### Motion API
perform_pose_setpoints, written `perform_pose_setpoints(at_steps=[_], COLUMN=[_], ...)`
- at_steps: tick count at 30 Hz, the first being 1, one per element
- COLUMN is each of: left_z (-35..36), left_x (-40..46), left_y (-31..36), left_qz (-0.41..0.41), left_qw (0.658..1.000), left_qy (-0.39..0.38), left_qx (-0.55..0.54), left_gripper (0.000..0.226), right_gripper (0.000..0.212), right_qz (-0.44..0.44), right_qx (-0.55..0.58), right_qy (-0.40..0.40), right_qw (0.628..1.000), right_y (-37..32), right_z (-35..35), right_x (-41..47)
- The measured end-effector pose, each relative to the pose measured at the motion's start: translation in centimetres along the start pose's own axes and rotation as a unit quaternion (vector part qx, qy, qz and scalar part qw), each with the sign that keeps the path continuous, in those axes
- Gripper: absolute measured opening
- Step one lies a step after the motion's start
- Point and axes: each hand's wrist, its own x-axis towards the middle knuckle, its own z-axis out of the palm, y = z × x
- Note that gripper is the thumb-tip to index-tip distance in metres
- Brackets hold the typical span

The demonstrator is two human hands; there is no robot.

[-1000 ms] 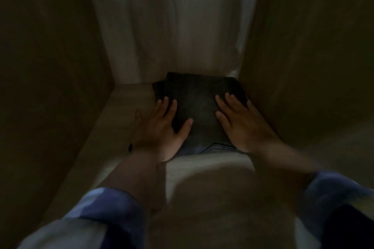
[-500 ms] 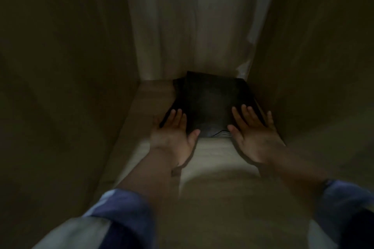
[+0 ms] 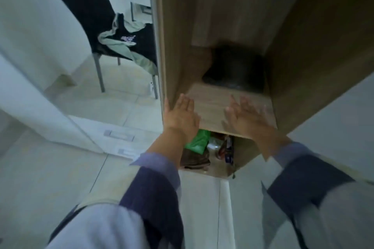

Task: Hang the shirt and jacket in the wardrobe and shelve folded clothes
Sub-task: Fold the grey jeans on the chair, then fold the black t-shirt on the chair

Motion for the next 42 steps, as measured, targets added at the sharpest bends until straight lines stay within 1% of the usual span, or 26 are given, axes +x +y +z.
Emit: perform_pose_setpoints(at_steps=[2,6,10,14,17,21,26,28,30,31,35,39,42], left_z=[-0.3,-0.9,-0.2,1.3,2.7,4.4,7.5,9.9,16.7,18.9,24.7,30.6,34.3], left_x=[-4.0,-13.0,-22.7,-32.5,-39.6,-48.8,-59.3,-63.1,-71.6,-73.7,-76.5,-76.7,-75.9], left_y=[-1.1,-3.6,-6.2,-9.7,-13.5,-19.4,-26.1,-28.3,-30.6,-31.6,-35.3,-39.6,-42.7], left_qz=[-0.035,-0.101,-0.185,-0.276,-0.352,-0.451,-0.527,-0.556,-0.587,-0.592,-0.603,-0.607,-0.609], left_qw=[0.999,0.994,0.982,0.961,0.936,0.892,0.845,0.824,0.801,0.795,0.780,0.772,0.771], left_qy=[0.019,0.036,0.025,0.002,-0.002,-0.009,-0.007,-0.017,-0.041,-0.053,-0.061,-0.065,-0.058], left_qx=[-0.006,-0.005,0.003,-0.009,-0.030,-0.037,-0.089,-0.107,-0.112,-0.122,-0.152,-0.176,-0.178], left_gripper=[0.062,0.063,0.063,0.063,0.063,0.063,0.063,0.063,0.064,0.064,0.063,0.064,0.064], right_gripper=[0.055,0.053,0.054,0.054,0.054,0.053,0.054,0.054,0.054,0.054,0.055,0.054,0.058], right_qz=[-0.040,-0.156,-0.229,-0.296,-0.363,-0.451,-0.521,-0.543,-0.572,-0.582,-0.603,-0.617,-0.634], right_qx=[-0.002,-0.029,-0.062,-0.095,-0.114,-0.143,-0.168,-0.179,-0.176,-0.174,-0.116,-0.114,-0.130], right_qy=[0.016,0.050,0.027,0.006,0.003,0.010,-0.016,-0.025,-0.055,-0.076,-0.145,-0.176,-0.174], right_qw=[0.999,0.986,0.971,0.950,0.925,0.881,0.837,0.820,0.799,0.791,0.776,0.759,0.742], right_y=[-2.6,-6.8,-11.1,-17.0,-22.8,-31.6,-42.4,-46.0,-49.7,-51.0,-55.1,-59.5,-63.3], right_z=[-0.6,-0.5,1.3,3.4,5.2,8.5,14.1,17.1,25.8,28.2,34.3,40.8,45.3], right_x=[-2.3,-8.6,-15.6,-21.4,-25.6,-31.3,-38.2,-40.7,-47.3,-49.0,-50.8,-50.3,-48.4])
